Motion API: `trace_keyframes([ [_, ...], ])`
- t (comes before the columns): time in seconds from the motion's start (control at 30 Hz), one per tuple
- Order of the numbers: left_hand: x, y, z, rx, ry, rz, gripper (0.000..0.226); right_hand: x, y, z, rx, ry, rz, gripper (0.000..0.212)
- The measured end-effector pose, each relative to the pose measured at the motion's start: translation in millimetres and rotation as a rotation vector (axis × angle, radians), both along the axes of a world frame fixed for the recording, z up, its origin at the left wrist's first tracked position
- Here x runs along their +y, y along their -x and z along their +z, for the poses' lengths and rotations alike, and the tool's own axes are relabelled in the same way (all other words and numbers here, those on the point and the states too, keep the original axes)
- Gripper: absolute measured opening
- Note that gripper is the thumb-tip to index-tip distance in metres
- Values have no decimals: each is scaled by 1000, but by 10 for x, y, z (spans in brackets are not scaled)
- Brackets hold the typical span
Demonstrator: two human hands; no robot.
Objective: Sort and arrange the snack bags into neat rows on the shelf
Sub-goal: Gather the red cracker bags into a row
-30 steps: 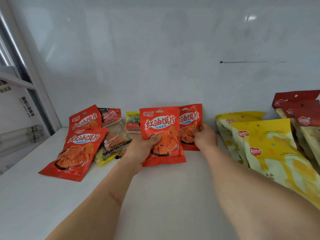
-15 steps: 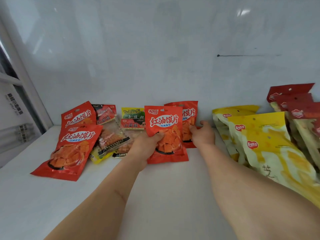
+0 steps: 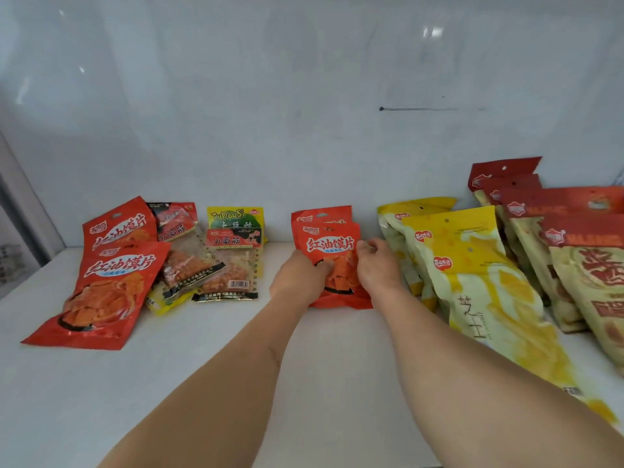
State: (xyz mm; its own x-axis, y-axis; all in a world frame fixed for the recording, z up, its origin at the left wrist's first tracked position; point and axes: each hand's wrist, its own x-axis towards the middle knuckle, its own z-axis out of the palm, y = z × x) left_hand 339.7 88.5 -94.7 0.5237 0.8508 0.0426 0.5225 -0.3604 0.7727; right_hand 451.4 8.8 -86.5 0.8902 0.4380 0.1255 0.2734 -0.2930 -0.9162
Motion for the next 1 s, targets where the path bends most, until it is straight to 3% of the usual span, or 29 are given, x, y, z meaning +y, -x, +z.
trace_keyframes([
  [0.17,-51,-56,21,144,-96,80,59,-4,-45,-54,-62,13,58,24],
  [0.5,-138,-44,59,122,-110,156,55,42,-52,-94,-182,140,51,30],
  [0.7,-327,330,265,304,-360,255,49,5,127,13,-562,358,13,35],
  [0.83,-318,732,358,517,-624,267,38,92,412,92,-787,353,185,31],
  [1.0,-189,1274,445,616,-755,287,30,283,922,197,-943,342,413,29],
])
